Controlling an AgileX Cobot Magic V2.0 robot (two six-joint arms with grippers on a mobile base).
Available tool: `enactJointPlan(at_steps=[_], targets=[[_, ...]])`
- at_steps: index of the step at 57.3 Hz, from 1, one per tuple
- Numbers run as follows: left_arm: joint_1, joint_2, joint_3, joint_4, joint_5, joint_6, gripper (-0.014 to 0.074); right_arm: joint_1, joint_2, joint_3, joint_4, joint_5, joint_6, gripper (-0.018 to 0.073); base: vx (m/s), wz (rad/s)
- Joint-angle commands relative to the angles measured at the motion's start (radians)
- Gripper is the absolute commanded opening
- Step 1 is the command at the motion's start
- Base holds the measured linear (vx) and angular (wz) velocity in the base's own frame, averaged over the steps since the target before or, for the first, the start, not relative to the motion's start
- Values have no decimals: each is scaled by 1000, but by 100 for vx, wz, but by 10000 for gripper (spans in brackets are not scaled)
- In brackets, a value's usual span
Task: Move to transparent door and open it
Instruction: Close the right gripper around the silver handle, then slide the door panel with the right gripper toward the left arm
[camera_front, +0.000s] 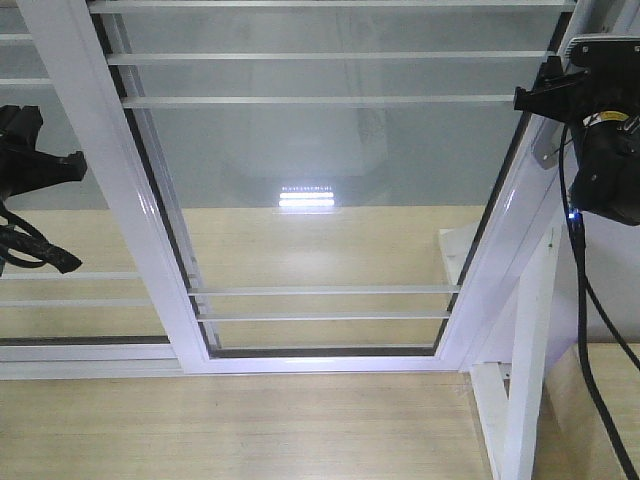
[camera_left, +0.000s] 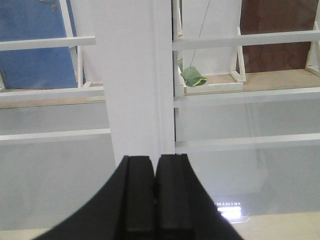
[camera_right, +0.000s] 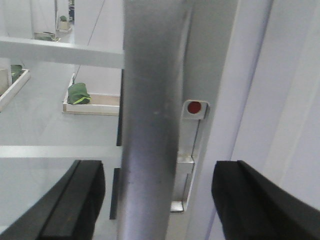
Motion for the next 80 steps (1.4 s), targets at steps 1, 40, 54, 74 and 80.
enactJointPlan(at_steps=[1, 40, 54, 74, 80], targets=[[-6, -26, -35, -3, -76, 0, 76, 0, -47, -31, -83, -76, 5, 484, 0, 0], [-6, -26, -35, -3, -76, 0, 76, 0, -47, -31, -222, -82, 189, 222, 0, 0], [-6, -26, -35, -3, -76, 0, 76, 0, -47, -31, -282, -93, 269, 226, 0, 0], [-6, -26, -35, -3, -76, 0, 76, 81, -47, -31, -310, -126, 230, 263, 0, 0], [-6, -26, -35, -3, -75, 0, 76, 113, -47, -31, -310, -128, 203, 264, 0, 0]])
